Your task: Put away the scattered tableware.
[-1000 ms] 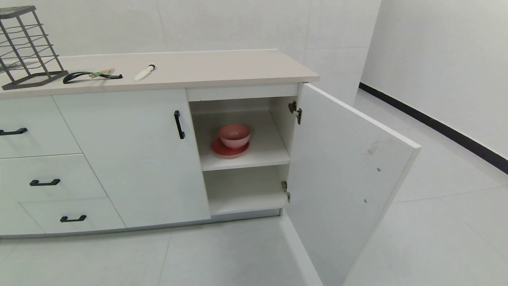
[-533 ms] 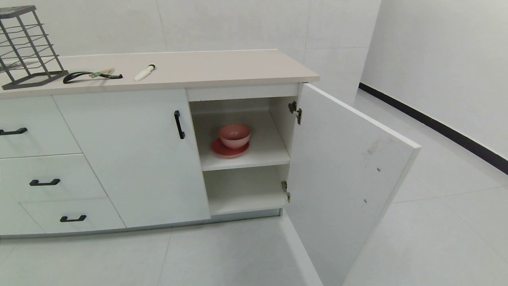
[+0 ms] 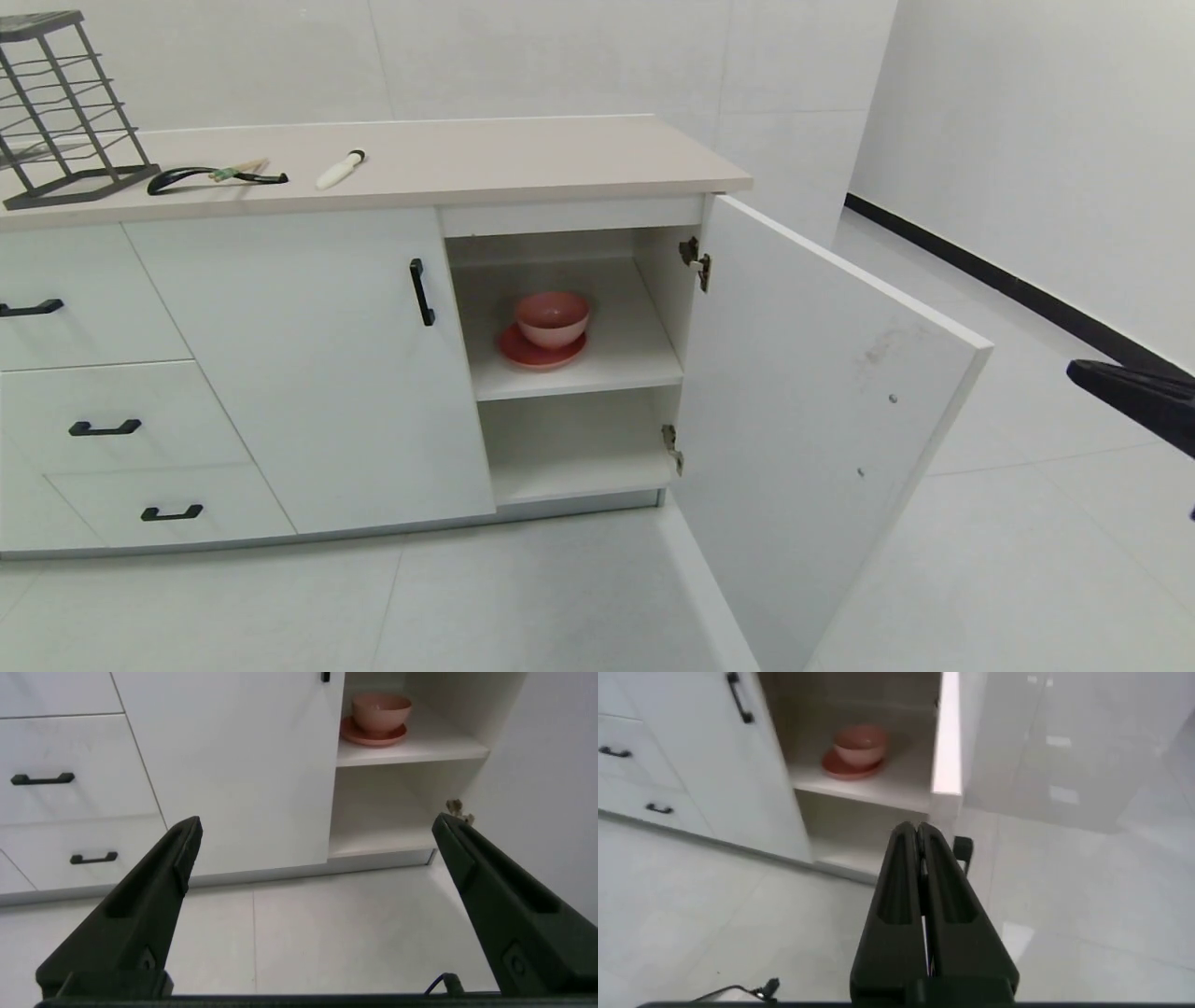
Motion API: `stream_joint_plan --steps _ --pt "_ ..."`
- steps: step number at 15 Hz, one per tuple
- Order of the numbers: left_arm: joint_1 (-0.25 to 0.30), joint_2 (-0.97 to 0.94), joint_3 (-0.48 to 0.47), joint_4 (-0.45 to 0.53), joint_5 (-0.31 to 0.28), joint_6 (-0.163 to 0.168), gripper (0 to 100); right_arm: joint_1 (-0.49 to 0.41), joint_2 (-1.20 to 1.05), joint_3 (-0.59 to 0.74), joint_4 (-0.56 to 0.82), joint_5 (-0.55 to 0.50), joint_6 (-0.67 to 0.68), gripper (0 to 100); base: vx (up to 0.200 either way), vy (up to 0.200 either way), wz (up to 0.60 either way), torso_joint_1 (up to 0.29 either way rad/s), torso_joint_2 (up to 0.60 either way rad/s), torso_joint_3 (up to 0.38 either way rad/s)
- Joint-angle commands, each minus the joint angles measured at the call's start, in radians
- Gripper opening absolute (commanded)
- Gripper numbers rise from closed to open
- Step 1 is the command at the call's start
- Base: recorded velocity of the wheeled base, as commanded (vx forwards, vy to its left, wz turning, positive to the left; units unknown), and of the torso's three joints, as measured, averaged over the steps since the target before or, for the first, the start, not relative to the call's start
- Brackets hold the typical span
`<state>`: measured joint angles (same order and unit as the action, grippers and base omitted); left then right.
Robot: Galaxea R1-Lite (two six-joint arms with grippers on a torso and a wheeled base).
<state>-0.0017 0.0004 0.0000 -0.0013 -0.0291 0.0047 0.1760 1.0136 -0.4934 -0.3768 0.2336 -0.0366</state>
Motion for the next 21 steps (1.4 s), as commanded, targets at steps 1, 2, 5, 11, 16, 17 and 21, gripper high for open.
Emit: stream_joint_plan --steps 1,2,5,11,16,17,21 --pt "0.000 0.000 0.000 0.000 0.000 0.000 100 -0.043 0.094 -0.010 -0.025 -0.004 -0.032 0 0.000 -0.200 0.00 0.007 0.00 0.002" --pt "0.000 0.000 0.000 0.000 0.000 0.000 100 -0.058 0.105 -0.002 -0.068 -0.004 -0.057 0 0.000 -0.200 0.00 0.007 0.00 -0.002" --pt "0.000 0.000 0.000 0.000 0.000 0.000 100 -0.053 0.135 -0.014 -0.100 -0.004 -0.072 0 0.000 -0.067 0.00 0.001 0.00 0.002" --pt "0.000 0.000 0.000 0.000 0.000 -0.002 100 -0.053 0.370 0.006 -0.306 0.006 -0.167 0 0.000 0.000 0.00 0.000 0.00 0.000" --pt "0.000 0.000 0.000 0.000 0.000 -0.002 100 0.014 0.393 0.058 -0.326 0.006 -0.174 0 0.000 0.000 0.00 0.000 0.00 0.000" --pt "0.000 0.000 0.000 0.000 0.000 -0.002 100 0.042 0.392 0.072 -0.326 0.006 -0.174 0 0.000 0.000 0.00 0.000 0.00 0.000" --pt "0.000 0.000 0.000 0.000 0.000 -0.002 100 0.059 0.390 0.073 -0.326 0.006 -0.177 0 0.000 0.000 0.00 0.000 0.00 0.000"
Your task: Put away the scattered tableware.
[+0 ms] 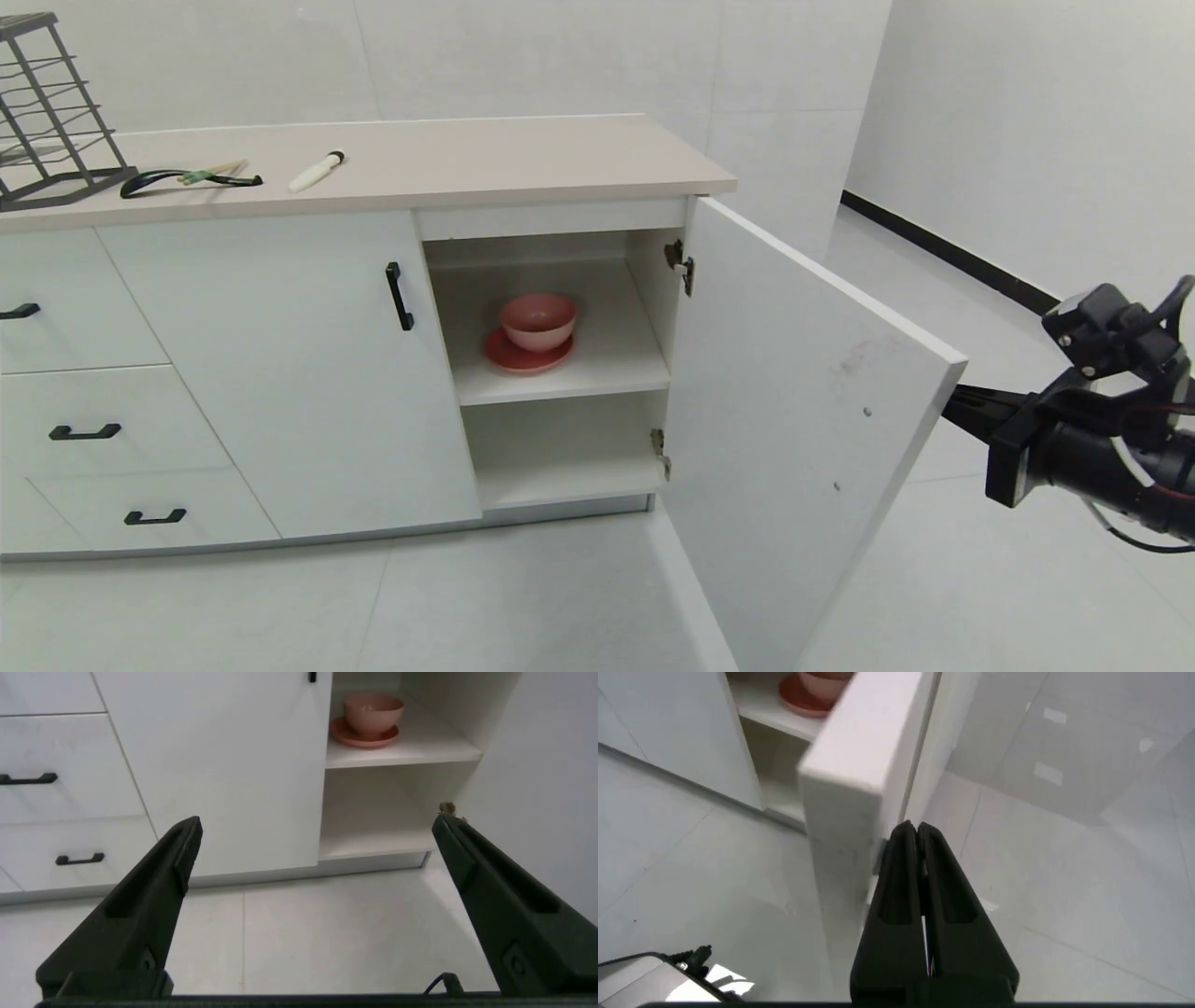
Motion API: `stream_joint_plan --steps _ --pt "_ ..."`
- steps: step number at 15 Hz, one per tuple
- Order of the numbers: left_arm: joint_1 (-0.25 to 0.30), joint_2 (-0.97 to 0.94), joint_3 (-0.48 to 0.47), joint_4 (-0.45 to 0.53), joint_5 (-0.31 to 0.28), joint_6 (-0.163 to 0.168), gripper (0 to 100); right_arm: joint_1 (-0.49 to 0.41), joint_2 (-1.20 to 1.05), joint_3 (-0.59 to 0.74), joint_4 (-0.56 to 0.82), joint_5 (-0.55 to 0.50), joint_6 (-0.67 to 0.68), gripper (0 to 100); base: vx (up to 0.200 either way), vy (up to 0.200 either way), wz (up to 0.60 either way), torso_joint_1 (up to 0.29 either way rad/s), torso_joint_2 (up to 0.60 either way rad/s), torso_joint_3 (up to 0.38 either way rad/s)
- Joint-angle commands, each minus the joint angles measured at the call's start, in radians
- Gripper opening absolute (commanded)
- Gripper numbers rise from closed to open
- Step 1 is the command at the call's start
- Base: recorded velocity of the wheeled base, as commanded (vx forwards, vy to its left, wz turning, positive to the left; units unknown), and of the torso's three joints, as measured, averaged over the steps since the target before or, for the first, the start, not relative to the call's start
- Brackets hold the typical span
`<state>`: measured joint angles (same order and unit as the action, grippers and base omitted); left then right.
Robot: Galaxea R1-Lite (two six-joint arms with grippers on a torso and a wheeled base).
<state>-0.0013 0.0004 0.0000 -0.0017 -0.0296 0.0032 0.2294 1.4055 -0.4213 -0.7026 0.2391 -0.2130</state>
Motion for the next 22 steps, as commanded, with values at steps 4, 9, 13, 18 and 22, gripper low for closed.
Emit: stream_joint_plan --steps 4,9,13,18,22 --pt "0.000 0.000 0.000 0.000 0.000 0.000 100 0.110 -0.005 -0.002 -0.003 0.000 0.007 0 0.000 0.000 0.00 0.000 0.00 0.000" --pt "0.000 0.000 0.000 0.000 0.000 0.000 100 0.186 0.003 -0.007 -0.021 0.014 0.012 0 0.000 0.000 0.00 0.000 0.00 0.000" --pt "0.000 0.000 0.000 0.000 0.000 0.000 100 0.226 0.046 -0.019 -0.046 0.025 0.012 0 0.000 0.000 0.00 0.000 0.00 0.000" --pt "0.000 0.000 0.000 0.000 0.000 -0.002 100 0.242 0.110 -0.076 -0.058 0.025 0.014 0 0.000 0.000 0.00 0.000 0.00 0.000" --pt "0.000 0.000 0.000 0.000 0.002 -0.002 100 0.286 0.156 -0.125 -0.058 0.025 0.050 0 0.000 0.000 0.00 0.000 0.00 0.000"
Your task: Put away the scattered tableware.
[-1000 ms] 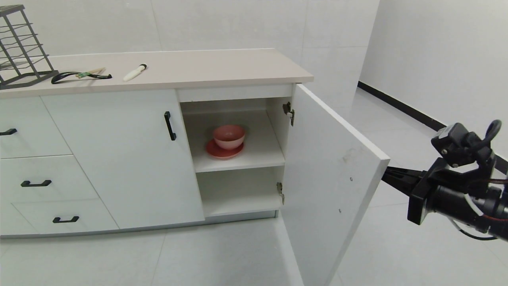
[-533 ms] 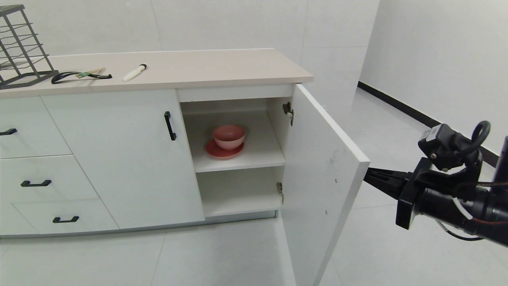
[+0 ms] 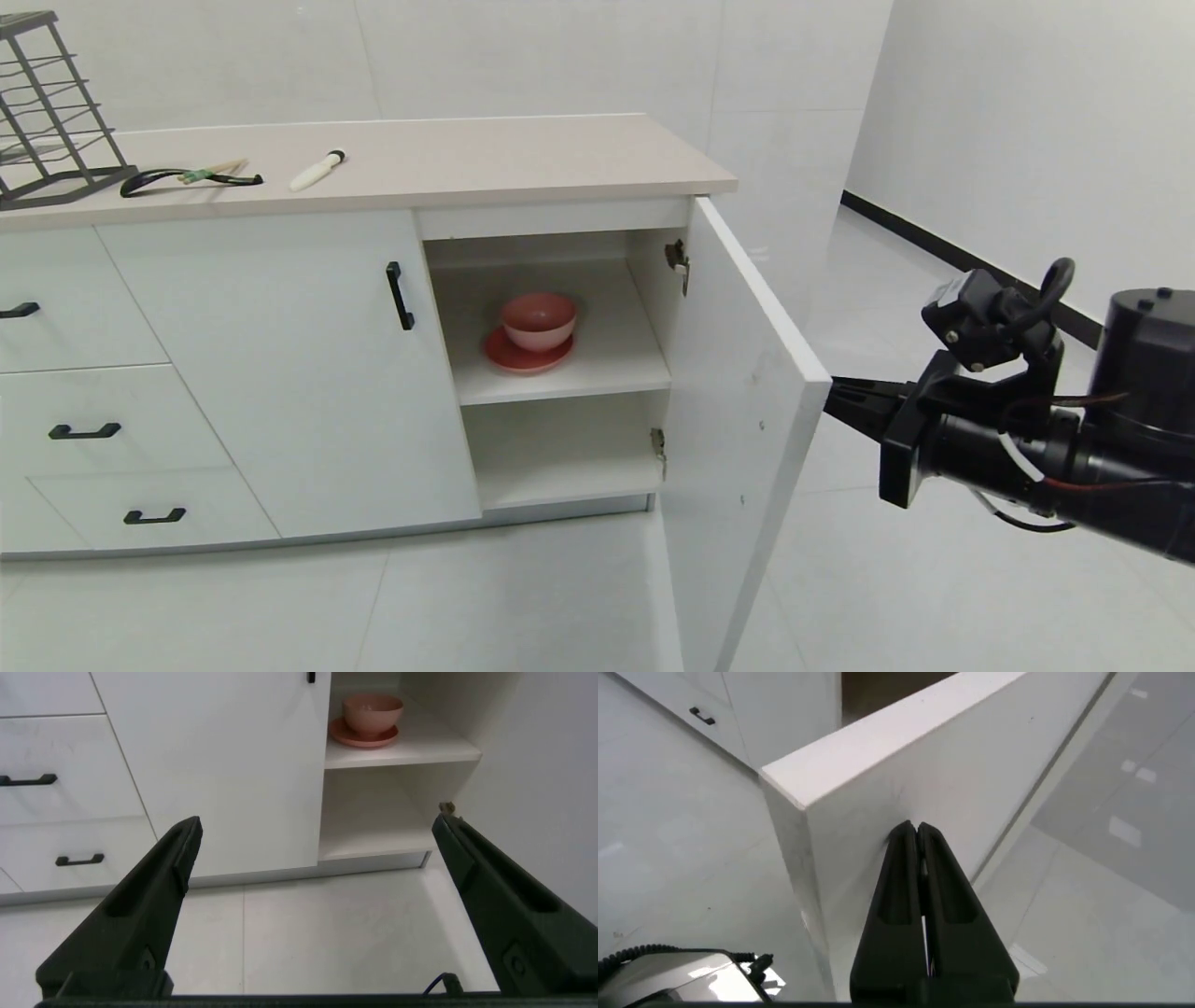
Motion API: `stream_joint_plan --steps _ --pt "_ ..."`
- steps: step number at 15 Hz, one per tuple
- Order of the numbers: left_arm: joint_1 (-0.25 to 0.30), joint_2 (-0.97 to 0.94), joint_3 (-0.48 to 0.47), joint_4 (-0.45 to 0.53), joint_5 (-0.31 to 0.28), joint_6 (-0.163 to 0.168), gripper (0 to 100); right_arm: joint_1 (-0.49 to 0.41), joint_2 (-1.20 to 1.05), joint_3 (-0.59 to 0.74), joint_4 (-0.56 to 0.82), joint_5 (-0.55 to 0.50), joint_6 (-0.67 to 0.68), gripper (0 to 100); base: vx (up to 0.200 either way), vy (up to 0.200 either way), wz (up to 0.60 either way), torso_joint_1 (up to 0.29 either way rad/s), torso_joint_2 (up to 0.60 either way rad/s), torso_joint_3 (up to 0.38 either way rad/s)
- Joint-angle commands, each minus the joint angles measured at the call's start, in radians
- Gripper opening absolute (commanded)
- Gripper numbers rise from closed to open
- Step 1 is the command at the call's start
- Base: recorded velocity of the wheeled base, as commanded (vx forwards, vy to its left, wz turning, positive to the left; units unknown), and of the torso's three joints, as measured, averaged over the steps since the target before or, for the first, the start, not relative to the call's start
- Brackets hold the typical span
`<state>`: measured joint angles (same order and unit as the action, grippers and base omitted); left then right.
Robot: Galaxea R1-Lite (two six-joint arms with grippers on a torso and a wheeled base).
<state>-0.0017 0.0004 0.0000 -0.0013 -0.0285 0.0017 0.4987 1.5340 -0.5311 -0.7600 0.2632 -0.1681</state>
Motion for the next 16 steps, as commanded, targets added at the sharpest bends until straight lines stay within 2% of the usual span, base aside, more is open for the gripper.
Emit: stream_joint_plan --steps 1,4,7,12,16 --pt "0.000 0.000 0.000 0.000 0.001 0.000 100 0.027 0.038 -0.023 -0.005 0.001 0.019 0 0.000 0.000 0.00 0.000 0.00 0.000" --pt "0.000 0.000 0.000 0.000 0.001 0.000 100 0.032 0.095 -0.029 -0.076 0.001 0.027 0 0.000 0.000 0.00 0.000 0.00 0.000" --pt "0.000 0.000 0.000 0.000 0.002 -0.005 100 0.034 0.103 -0.043 -0.087 0.001 0.027 0 0.000 0.000 0.00 0.000 0.00 0.000" --pt "0.000 0.000 0.000 0.000 0.002 -0.005 100 0.126 0.141 -0.089 -0.102 -0.001 0.065 0 0.000 0.000 0.00 0.000 0.00 0.000" --pt "0.000 0.000 0.000 0.000 0.002 -0.005 100 0.135 0.193 -0.130 -0.148 -0.001 0.068 0 0.000 0.000 0.00 0.000 0.00 0.000"
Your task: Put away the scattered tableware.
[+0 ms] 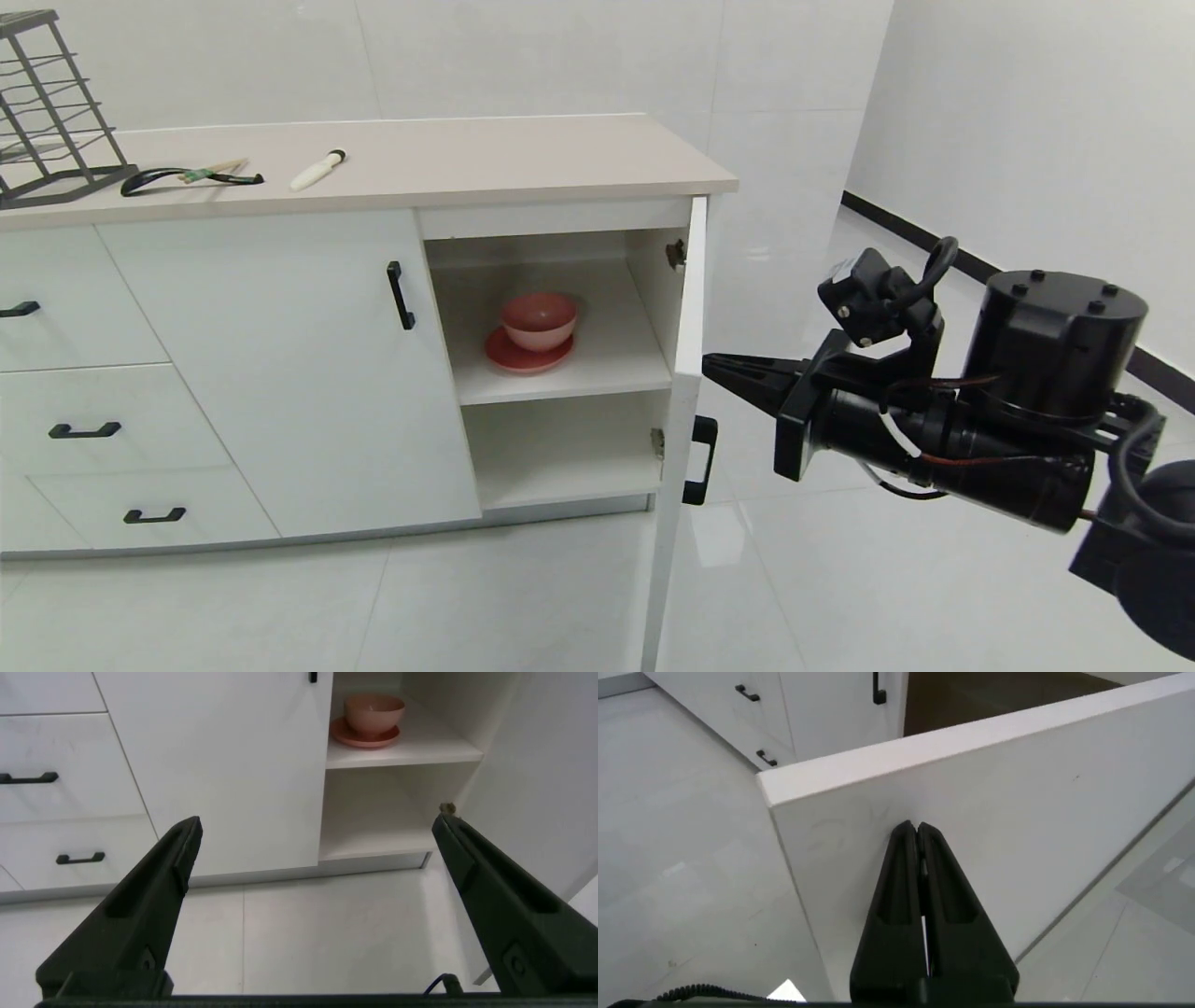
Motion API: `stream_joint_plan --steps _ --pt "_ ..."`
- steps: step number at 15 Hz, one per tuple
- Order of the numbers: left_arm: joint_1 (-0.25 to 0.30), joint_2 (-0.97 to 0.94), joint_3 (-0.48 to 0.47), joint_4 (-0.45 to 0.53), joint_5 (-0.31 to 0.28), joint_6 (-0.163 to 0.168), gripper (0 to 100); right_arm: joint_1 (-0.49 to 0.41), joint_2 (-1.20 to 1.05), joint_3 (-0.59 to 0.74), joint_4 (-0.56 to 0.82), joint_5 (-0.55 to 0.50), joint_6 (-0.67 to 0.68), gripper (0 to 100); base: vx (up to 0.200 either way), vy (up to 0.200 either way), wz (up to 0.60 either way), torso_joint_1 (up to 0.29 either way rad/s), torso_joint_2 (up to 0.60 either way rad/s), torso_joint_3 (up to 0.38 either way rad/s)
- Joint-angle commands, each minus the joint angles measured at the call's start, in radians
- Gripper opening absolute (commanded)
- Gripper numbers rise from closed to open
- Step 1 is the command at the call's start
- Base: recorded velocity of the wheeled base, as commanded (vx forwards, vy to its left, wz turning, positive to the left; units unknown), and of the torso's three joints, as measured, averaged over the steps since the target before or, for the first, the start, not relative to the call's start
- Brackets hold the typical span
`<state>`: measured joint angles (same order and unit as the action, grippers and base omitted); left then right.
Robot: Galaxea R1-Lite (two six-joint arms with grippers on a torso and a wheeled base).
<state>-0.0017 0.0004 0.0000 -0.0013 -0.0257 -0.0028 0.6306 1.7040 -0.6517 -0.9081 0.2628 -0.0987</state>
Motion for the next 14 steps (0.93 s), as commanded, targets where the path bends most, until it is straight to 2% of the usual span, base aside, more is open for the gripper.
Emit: stream_joint_plan --steps 1,14 --pt "0.000 0.000 0.000 0.000 0.000 0.000 100 0.004 0.040 -0.022 -0.002 0.000 -0.001 0 0.000 0.000 0.00 0.000 0.00 0.000" --pt "0.000 0.000 0.000 -0.002 0.001 -0.002 100 0.027 0.223 -0.154 -0.075 0.000 -0.001 0 0.000 0.000 0.00 0.000 0.00 0.000"
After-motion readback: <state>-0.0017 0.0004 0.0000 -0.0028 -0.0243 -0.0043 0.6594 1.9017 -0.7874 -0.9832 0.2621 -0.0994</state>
